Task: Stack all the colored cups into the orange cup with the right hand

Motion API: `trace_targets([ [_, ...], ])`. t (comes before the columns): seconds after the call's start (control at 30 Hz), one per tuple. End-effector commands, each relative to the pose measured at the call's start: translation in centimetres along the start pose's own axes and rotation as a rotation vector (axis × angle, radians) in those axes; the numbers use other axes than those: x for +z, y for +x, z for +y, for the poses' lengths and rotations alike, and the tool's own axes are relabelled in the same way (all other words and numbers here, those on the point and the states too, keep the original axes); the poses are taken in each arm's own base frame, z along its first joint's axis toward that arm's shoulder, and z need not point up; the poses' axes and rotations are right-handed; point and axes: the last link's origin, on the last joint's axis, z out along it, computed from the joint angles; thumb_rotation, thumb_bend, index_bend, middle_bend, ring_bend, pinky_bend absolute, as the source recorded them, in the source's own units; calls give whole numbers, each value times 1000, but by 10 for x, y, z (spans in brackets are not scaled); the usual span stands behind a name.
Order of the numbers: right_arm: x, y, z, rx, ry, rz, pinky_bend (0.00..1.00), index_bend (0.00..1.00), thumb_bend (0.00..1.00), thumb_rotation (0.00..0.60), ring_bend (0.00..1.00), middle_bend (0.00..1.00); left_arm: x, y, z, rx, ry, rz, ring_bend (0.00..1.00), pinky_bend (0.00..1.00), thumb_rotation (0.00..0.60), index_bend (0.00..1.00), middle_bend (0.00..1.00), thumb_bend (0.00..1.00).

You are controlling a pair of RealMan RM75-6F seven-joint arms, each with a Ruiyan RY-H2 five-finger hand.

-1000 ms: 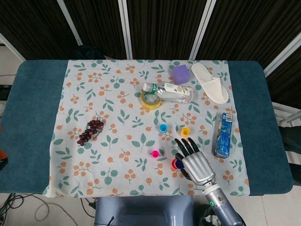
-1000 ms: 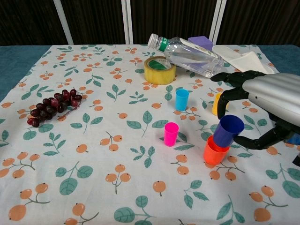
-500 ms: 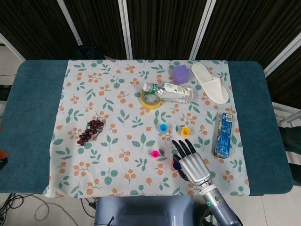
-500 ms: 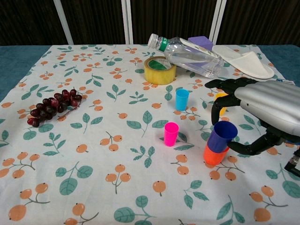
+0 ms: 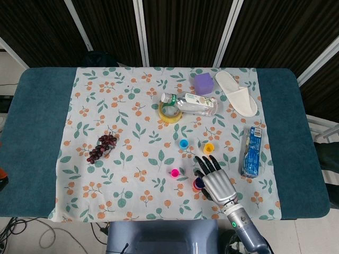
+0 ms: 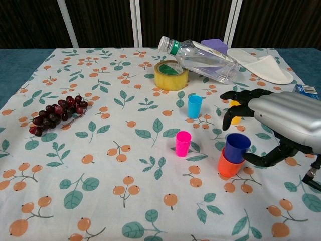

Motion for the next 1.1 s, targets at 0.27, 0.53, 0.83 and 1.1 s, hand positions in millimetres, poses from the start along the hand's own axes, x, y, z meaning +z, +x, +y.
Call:
trace_targets([
  [0.27, 4, 22, 11, -10, -64, 36, 36, 0, 392, 600, 0, 0, 0, 0, 0, -1, -1, 2, 0, 0, 600, 150, 8, 762],
  [0.53, 38, 56, 46, 29, -160, 66, 36, 96, 392, 600, 0, 0, 0, 1, 0, 1, 0, 4, 0, 0, 600, 150, 8, 762],
  [0.83, 80, 56, 63, -7, -201, 9, 36, 170, 393, 600, 0, 0, 0, 0, 0, 6, 5, 4, 0, 0, 600, 150, 8, 763],
  [1.1, 109, 50, 62, -16, -230, -25, 36, 221, 392, 600, 0, 0, 0, 1, -2, 5, 12, 9, 0, 0, 600, 150, 8, 763],
])
